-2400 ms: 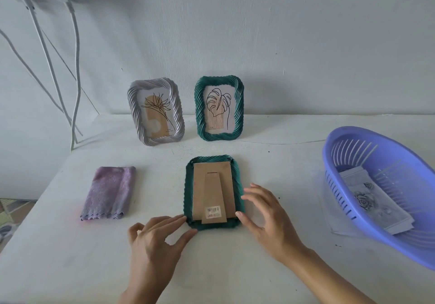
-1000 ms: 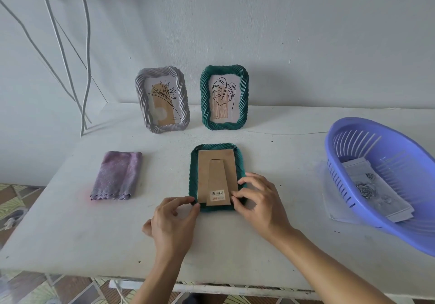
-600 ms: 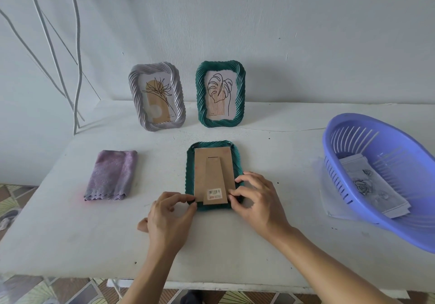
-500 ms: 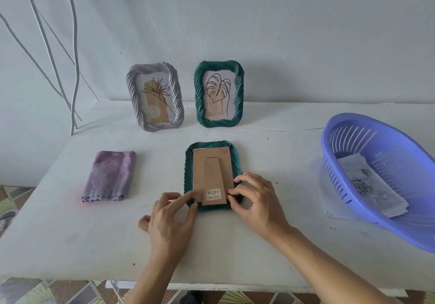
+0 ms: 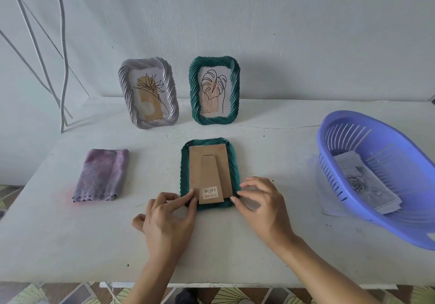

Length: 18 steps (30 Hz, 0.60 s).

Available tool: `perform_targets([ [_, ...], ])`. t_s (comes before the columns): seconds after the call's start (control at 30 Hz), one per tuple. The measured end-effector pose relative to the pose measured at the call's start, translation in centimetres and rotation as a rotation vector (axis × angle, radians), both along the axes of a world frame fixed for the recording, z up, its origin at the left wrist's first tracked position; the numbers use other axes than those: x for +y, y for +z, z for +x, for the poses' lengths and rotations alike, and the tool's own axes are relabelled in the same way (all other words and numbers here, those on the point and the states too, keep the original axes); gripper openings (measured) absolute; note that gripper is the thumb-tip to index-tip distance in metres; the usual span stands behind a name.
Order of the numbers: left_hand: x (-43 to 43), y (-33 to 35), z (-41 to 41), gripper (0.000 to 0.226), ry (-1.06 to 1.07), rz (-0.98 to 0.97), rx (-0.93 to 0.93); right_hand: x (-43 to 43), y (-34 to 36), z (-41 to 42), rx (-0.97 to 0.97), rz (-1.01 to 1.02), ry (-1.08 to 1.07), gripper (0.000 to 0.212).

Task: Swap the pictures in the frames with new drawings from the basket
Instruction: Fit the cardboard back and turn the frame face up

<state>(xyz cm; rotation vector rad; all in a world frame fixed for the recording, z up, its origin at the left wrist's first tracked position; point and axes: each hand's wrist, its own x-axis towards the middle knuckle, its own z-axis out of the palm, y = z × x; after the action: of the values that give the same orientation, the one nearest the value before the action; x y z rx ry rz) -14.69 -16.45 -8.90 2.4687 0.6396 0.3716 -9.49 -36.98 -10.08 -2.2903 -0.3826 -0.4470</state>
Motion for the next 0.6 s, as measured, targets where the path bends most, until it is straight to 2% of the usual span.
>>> perform_targets([
  [0.13, -0.1, 0.2, 0.1, 0.011, 0.015, -0.005, -0.005, 0.9, 0.4, -0.5, -0.006, -0.054, -0.083, 0.011],
  [0.23, -0.3, 0.3, 0.1, 0.019, 0.011, -0.026, -0.007, 1.2, 0.4, -0.9, 0.06, 0.002, -0.148, 0.011],
  [0.47, -0.4, 0.3, 0.1, 0.031, 0.029, -0.041, -0.006, 1.4, 0.0, -1.3, 0.086, 0.085, -0.162, 0.01],
  [0.6, -0.5, 0.5, 0.0, 0.03, 0.028, -0.062, -0.022, 1.4, -0.1, -1.2, 0.087, 0.097, -0.151, 0.008],
])
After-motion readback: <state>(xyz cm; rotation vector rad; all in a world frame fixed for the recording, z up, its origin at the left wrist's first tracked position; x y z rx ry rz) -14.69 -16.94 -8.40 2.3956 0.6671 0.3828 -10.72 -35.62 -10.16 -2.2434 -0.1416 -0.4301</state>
